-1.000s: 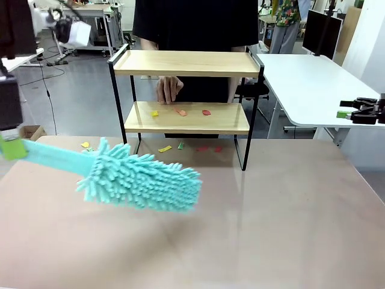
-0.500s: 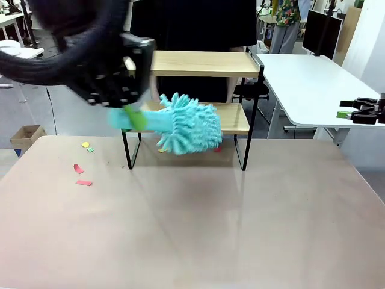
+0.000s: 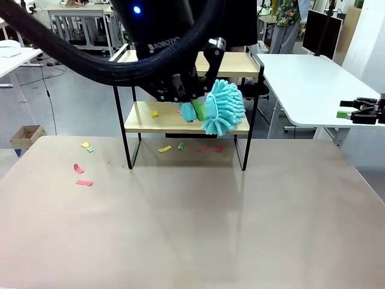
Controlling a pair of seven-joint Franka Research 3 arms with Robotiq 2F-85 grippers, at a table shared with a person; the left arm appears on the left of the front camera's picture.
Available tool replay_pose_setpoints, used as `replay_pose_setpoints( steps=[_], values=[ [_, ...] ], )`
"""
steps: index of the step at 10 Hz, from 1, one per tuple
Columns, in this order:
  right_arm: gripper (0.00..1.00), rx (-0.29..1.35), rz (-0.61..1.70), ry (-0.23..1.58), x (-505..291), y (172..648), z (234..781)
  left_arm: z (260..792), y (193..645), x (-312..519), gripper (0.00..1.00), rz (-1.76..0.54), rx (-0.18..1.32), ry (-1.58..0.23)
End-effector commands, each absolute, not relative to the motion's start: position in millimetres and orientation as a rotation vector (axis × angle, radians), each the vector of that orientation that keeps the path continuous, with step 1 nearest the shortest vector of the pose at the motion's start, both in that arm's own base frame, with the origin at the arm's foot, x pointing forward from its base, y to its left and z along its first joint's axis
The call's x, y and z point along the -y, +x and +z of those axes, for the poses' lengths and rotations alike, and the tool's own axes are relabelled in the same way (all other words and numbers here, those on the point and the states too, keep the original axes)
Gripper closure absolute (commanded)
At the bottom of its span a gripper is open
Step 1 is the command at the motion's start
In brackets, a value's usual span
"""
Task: Clean the shelf.
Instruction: Clean the specific section of the Shelf indicated by the human with the Duster.
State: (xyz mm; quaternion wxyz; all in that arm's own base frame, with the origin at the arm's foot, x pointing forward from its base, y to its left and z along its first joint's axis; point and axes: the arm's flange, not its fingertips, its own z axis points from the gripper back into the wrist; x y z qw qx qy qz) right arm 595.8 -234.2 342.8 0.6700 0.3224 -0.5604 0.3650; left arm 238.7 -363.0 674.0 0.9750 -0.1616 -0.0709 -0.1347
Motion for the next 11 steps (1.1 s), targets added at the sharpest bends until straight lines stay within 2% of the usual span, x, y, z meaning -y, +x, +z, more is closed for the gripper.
replay_pose_setpoints(
  steps=[1,3,11],
  values=[
    [0.00,1.265,0.828,0.726,232.4,596.4,345.8,680.5,228.9,354.3,0.86,-0.258,0.176,-0.350],
    [0.00,1.265,0.828,0.726,232.4,596.4,345.8,671.2,244.1,366.1,0.86,-0.279,0.131,-0.327],
    [0.00,1.265,0.828,0.726,232.4,596.4,345.8,594.7,286.9,443.5,0.86,-0.104,0.426,-0.264]
  ],
)
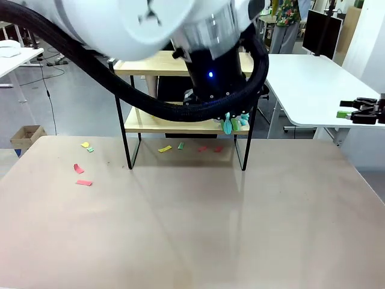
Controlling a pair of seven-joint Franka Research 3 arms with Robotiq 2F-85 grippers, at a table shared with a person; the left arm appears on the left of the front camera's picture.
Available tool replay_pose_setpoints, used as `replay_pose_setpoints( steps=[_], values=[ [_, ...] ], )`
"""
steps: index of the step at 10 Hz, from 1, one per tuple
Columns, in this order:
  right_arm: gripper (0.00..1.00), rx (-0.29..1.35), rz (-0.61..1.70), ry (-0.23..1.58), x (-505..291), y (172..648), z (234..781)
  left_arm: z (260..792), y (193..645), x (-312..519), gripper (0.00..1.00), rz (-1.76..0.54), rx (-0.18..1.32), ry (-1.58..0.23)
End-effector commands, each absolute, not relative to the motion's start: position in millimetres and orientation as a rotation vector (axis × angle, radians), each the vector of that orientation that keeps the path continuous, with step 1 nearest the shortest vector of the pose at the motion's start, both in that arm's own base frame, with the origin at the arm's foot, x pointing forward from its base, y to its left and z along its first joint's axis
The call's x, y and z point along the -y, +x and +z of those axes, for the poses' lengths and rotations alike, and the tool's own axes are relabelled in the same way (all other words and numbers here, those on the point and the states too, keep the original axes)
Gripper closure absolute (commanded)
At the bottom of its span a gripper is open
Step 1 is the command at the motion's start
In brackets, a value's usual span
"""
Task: Clean the shelf.
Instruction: Clean the specific section of the Shelf indicated by the human with the Duster.
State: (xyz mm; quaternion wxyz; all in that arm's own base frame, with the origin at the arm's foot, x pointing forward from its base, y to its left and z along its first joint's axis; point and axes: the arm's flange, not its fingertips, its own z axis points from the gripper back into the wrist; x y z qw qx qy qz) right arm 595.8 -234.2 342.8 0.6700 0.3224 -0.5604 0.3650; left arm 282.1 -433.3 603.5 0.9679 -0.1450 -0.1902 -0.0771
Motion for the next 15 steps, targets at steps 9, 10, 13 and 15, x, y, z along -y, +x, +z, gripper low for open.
replay_pose_setpoints(
  steps=[9,10,13,15],
  values=[
    [0.00,1.265,0.828,0.726,232.4,596.4,345.8,521.4,350.2,476.1,0.86,-0.014,0.534,-0.329],
    [0.00,1.265,0.828,0.726,232.4,596.4,345.8,514.7,352.1,480.5,0.86,-0.017,0.517,-0.333],
    [0.00,1.265,0.828,0.726,232.4,596.4,345.8,495.5,356.8,487.9,0.86,-0.006,0.480,-0.295],
    [0.00,1.265,0.828,0.726,232.4,596.4,345.8,495.8,352.7,477.5,0.86,-0.037,0.465,-0.314]
  ],
)
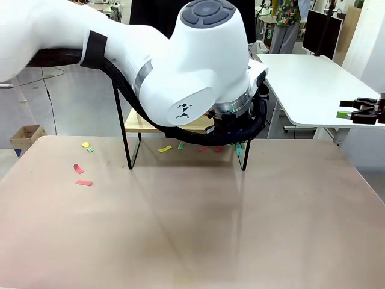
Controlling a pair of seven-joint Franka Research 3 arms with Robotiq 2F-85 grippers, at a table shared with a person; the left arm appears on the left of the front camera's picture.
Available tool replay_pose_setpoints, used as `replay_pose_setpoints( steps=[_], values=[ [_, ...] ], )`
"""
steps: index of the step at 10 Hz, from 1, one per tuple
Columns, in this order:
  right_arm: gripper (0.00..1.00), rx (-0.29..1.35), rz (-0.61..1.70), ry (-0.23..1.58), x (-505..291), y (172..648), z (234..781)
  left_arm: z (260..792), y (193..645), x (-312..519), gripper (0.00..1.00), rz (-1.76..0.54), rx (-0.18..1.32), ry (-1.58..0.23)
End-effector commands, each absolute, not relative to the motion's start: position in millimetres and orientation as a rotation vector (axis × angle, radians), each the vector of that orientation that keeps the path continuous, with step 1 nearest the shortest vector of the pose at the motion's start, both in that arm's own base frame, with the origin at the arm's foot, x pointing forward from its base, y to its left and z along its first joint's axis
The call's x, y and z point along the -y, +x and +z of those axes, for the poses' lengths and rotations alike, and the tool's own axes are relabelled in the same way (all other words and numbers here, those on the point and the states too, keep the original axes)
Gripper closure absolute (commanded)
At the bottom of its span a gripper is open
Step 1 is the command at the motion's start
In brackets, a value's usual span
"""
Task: Clean the shelf.
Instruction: Clean the specific section of the Shelf indicated by the human with the Duster.
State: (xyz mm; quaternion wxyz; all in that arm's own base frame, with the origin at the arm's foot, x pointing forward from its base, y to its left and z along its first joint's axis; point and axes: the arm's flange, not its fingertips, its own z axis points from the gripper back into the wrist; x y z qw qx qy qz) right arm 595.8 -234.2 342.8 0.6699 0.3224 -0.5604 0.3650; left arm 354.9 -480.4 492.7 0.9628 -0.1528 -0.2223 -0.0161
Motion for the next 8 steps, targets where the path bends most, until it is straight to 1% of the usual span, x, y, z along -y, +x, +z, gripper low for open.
replay_pose_setpoints(
  steps=[1,3,8],
  values=[
    [0.00,1.265,0.828,0.726,232.4,596.4,345.8,495.8,352.7,477.5,0.86,-0.037,0.465,-0.314],
    [0.00,1.265,0.828,0.726,232.4,596.4,345.8,498.0,357.6,472.0,0.86,-0.027,0.450,-0.277],
    [0.00,1.265,0.828,0.726,232.4,596.4,345.8,509.2,359.4,414.3,0.86,-0.021,0.433,-0.117]
  ],
)
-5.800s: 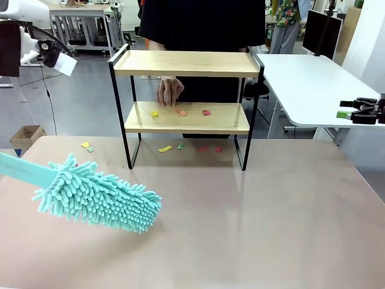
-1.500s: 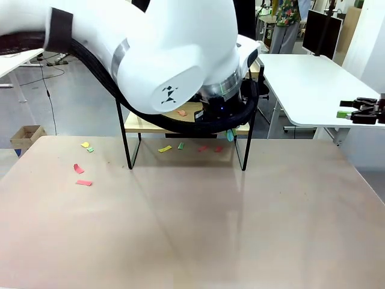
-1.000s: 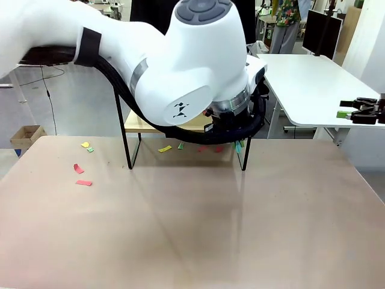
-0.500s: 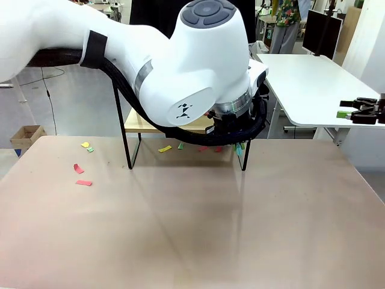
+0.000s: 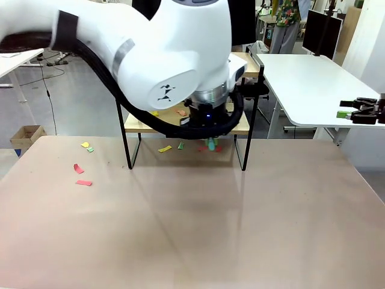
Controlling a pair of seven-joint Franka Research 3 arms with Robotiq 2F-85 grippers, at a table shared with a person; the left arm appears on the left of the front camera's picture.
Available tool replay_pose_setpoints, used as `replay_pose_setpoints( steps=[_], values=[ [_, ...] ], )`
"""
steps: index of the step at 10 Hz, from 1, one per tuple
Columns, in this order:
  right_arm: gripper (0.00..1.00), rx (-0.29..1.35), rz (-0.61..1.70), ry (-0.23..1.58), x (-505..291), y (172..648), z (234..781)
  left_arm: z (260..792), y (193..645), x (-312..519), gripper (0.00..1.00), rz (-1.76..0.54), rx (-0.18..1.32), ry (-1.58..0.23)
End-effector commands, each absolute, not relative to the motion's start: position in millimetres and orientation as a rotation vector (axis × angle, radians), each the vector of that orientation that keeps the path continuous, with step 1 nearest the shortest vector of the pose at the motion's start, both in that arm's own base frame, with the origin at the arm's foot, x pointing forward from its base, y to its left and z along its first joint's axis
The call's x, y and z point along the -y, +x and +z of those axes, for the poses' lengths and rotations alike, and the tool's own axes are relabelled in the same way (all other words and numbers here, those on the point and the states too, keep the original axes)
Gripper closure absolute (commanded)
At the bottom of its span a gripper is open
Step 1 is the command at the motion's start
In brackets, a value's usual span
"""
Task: Clean the shelf.
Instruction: Clean the specific section of the Shelf indicated by the human with the Duster.
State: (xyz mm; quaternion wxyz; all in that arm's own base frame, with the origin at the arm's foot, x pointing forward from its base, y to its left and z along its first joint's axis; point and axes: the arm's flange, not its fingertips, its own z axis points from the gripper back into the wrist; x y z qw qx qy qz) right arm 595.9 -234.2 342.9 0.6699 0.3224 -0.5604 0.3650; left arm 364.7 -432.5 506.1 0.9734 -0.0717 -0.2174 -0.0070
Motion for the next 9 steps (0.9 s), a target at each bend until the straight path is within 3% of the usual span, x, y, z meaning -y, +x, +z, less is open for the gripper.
replay_pose_setpoints(
  steps=[1,9],
  values=[
    [0.00,1.265,0.828,0.726,232.4,596.4,345.8,507.7,358.1,401.2,0.86,-0.012,0.437,-0.080],
    [0.00,1.265,0.828,0.726,232.4,596.4,345.8,531.6,336.2,294.4,0.86,0.128,0.437,0.266]
  ],
)
